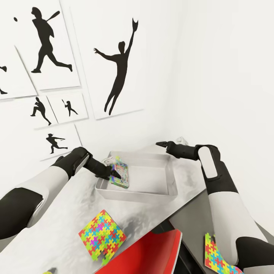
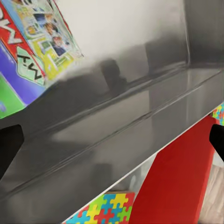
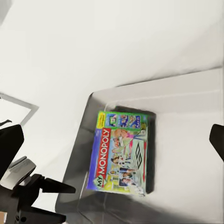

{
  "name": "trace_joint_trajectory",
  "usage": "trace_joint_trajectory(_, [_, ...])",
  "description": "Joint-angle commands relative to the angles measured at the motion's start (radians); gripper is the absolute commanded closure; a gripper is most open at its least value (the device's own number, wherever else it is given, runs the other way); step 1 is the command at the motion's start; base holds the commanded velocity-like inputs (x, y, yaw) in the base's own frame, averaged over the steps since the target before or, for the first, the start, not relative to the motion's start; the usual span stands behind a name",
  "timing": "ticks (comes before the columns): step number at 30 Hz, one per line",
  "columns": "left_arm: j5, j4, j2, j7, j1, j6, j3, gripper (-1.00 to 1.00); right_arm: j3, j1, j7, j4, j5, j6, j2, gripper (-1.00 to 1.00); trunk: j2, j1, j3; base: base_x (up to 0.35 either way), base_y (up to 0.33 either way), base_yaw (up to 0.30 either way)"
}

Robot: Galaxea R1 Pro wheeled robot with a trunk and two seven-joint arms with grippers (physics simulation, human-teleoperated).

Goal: Put all the toys in the child's room - the three board games (two on the bed and one on the table), the two jigsaw puzzles on the table, and the tennis ball on the table - inside the toy box on the table in the child's room.

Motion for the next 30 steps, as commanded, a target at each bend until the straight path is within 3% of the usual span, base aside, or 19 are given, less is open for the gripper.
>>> trace_joint_trajectory(1, [0.010, -0.001, 0.001, 0.001, -0.001, 0.006, -0.008, -1.00, -0.002, -0.001, 0.010, -0.006, 0.010, 0.005, 0.000, -1.00, -0.001, 0.000, -0.002, 0.000, 0.000, 0.000])
trace_joint_trajectory(9, [0.011, -0.001, 0.009, -0.003, -0.001, 0.006, -0.005, -1.00, -0.001, -0.001, 0.010, -0.011, 0.010, 0.005, -0.002, -1.00, -0.001, 0.000, -0.002, 0.000, 0.000, 0.000])
trace_joint_trajectory(18, [0.012, -0.020, 0.025, -0.019, -0.001, 0.008, 0.042, -1.00, -0.002, -0.001, 0.010, -0.012, 0.010, 0.005, -0.003, -1.00, -0.001, 0.000, -0.002, 0.000, 0.000, 0.000])
trace_joint_trajectory(21, [0.014, -0.033, 0.042, -0.028, -0.001, 0.011, 0.059, -1.00, -0.003, -0.001, 0.010, -0.012, 0.010, 0.005, -0.003, -1.00, -0.001, 0.000, -0.002, 0.000, 0.000, 0.000])
trace_joint_trajectory(22, [0.013, -0.038, 0.064, -0.040, -0.001, 0.012, 0.099, -1.00, -0.003, -0.001, 0.010, -0.013, 0.010, 0.005, -0.003, -1.00, -0.001, 0.000, -0.002, 0.000, 0.000, 0.000])
trace_joint_trajectory(24, [0.012, -0.045, 0.078, -0.068, -0.001, 0.013, 0.125, -1.00, -0.003, -0.001, 0.010, -0.013, 0.010, 0.005, -0.003, -1.00, -0.001, 0.000, -0.002, 0.000, 0.000, 0.000])
trace_joint_trajectory(27, [0.011, -0.050, 0.093, -0.103, -0.001, 0.013, 0.139, -1.00, -0.003, -0.001, 0.010, -0.013, 0.010, 0.005, -0.003, -1.00, -0.001, 0.000, -0.002, 0.000, 0.000, 0.000])
trace_joint_trajectory(30, [0.010, -0.053, 0.134, -0.178, -0.001, 0.012, 0.151, -1.00, -0.003, -0.001, 0.010, -0.014, 0.010, 0.005, -0.003, -1.00, -0.001, 0.000, -0.001, 0.000, 0.000, 0.000])
